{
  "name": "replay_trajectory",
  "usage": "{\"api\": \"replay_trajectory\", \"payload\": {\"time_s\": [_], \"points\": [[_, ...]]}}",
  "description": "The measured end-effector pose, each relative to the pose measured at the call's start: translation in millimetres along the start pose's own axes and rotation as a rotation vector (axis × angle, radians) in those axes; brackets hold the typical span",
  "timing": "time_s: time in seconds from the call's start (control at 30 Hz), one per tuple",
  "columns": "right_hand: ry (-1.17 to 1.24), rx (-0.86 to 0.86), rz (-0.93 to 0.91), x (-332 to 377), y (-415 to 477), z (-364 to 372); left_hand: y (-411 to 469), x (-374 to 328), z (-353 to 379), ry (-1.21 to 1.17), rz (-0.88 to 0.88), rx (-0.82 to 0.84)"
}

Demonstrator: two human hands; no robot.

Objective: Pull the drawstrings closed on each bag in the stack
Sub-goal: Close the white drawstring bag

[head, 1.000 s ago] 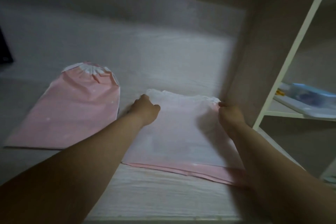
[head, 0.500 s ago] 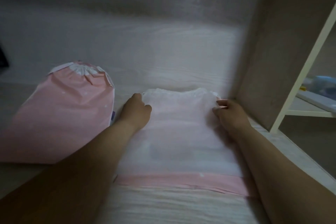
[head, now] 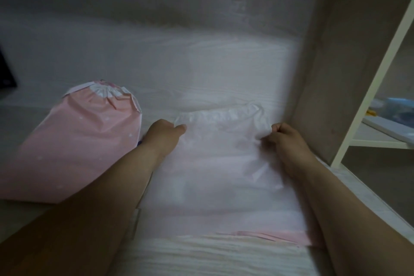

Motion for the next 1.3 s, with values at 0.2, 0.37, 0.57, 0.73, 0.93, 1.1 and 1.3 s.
{"api": "replay_trajectory", "payload": {"time_s": [0.2,0.37,0.57,0.73,0.93,1.1,1.3], "points": [[0.157,0.321,0.05,15,-15,16,-1,-7,-5,-0.334,-0.017,0.063],[-0.005,0.301,0.023,42,-7,5,-8,-22,-1,-0.473,0.027,0.136],[0.043,0.272,0.001,79,-28,1,-41,-42,0,-0.533,-0.092,0.325],[0.055,0.181,-0.03,85,-72,2,-73,-55,-16,-0.564,0.013,0.248],[0.063,0.07,-0.055,118,-115,2,-119,-76,-43,-0.673,0.037,0.155],[0.083,0.087,0.011,144,-142,2,-143,-90,-55,-0.729,0.013,0.206],[0.166,-0.053,0.081,136,-144,-14,-149,-82,-79,-0.72,0.04,0.07]]}}
Point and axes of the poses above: each hand's wrist, its own y-axis towards the middle knuckle, its own z-axis out of the palm, x = y × z, the point moved 6 cm from there along y, towards the middle knuckle, and after that the axes turned 1 degree about x, right-handed, at the moved point
